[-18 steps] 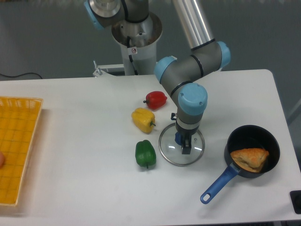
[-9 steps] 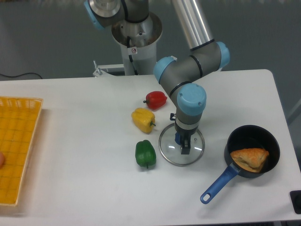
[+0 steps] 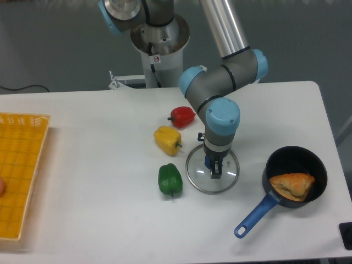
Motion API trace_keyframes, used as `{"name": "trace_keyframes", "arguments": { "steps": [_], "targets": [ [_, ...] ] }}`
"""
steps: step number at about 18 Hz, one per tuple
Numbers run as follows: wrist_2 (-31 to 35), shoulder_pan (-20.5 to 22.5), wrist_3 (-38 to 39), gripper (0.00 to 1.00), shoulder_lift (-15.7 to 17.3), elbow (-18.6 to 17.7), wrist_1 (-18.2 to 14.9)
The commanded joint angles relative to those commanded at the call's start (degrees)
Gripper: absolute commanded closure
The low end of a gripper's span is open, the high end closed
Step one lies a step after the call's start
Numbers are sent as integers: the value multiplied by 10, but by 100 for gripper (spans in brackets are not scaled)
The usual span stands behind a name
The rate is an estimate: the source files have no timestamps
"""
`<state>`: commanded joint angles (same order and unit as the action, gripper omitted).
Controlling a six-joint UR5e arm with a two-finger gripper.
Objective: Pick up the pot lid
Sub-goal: 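Close the gripper around the blue knob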
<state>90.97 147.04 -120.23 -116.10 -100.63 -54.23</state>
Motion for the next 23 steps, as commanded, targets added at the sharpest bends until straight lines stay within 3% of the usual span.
{"name": "trace_keyframes", "arguments": {
  "steps": [23],
  "targets": [
    [2,0,19,44,11,7,-3]
  ]
}}
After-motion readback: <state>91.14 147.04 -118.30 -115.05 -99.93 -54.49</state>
